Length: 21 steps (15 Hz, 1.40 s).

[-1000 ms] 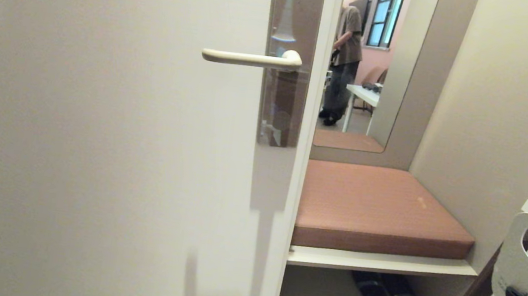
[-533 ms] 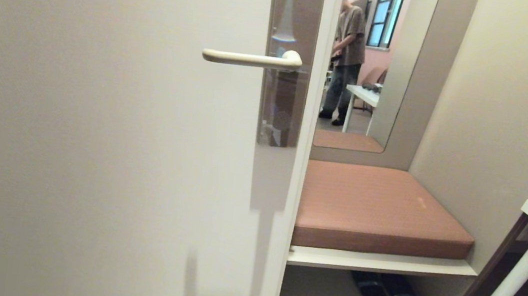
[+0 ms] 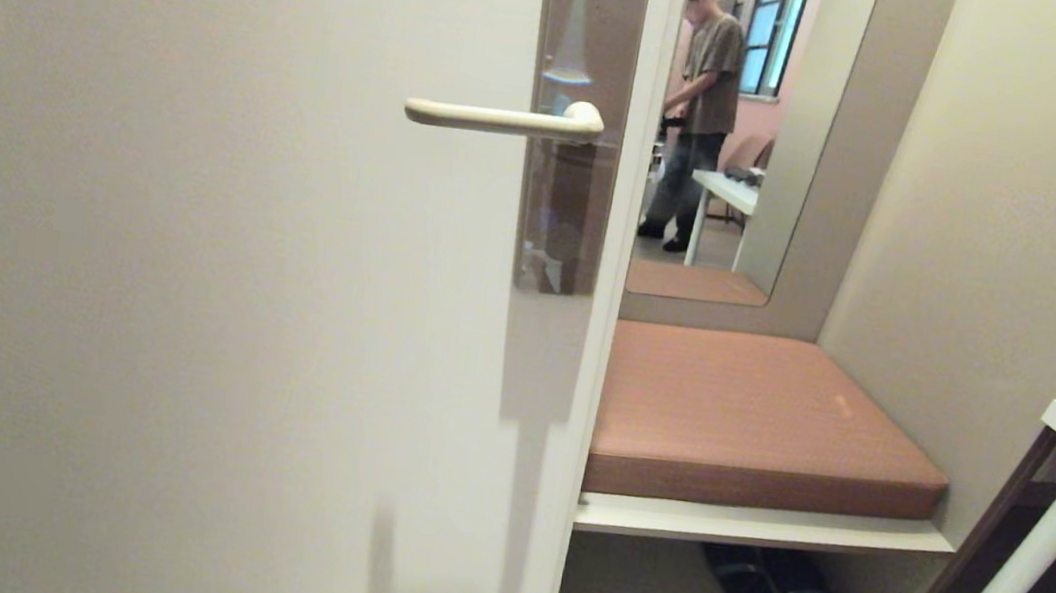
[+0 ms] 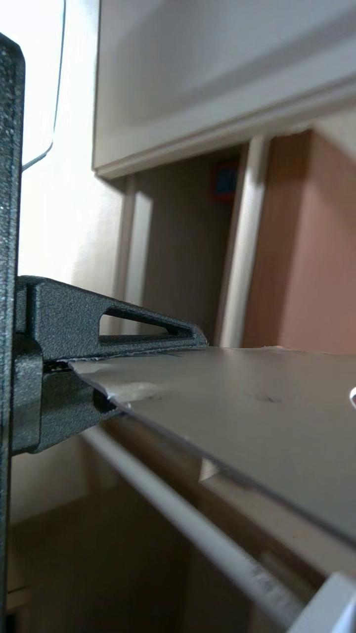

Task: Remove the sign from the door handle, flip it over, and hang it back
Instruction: Hand it to the other hand

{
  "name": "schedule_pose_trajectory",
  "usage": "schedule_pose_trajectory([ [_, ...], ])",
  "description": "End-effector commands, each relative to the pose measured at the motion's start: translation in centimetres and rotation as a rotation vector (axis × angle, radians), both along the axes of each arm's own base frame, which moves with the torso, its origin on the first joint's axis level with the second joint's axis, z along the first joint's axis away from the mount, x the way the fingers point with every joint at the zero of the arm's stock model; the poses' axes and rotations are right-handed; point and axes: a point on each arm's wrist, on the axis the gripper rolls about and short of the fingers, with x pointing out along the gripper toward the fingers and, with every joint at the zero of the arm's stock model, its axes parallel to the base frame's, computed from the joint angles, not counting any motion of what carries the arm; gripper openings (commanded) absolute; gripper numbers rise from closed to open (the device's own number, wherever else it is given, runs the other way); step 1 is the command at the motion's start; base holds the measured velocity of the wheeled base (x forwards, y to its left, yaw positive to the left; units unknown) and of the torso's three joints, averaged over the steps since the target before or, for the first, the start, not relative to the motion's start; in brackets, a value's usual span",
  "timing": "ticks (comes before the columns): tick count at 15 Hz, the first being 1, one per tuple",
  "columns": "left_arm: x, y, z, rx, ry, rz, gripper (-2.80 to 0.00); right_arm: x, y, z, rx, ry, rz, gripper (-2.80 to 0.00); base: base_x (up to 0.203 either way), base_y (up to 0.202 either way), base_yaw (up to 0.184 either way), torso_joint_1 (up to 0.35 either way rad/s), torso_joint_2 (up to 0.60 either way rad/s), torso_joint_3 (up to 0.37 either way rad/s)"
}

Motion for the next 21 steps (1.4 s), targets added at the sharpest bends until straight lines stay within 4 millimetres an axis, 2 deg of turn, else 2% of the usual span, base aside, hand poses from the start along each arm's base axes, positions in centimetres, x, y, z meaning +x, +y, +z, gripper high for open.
schedule_pose_trajectory([
  [1, 0.0, 0.0, 0.0, -0.001, 0.001, 0.001, -2.80, -0.8, 0.0, -0.2, 0.000, -0.075, 0.022, -2.80, 0.000, 0.000, 0.000, 0.000, 0.00, 0.000],
  [6, 0.0, 0.0, 0.0, -0.001, 0.001, 0.001, -2.80, -2.0, 0.0, -0.7, 0.006, -0.210, 0.030, -2.80, 0.000, 0.000, 0.000, 0.000, 0.00, 0.000],
  [21, 0.0, 0.0, 0.0, -0.001, 0.001, 0.001, -2.80, -2.0, 0.0, -0.7, 0.006, -0.210, 0.030, -2.80, 0.000, 0.000, 0.000, 0.000, 0.00, 0.000],
])
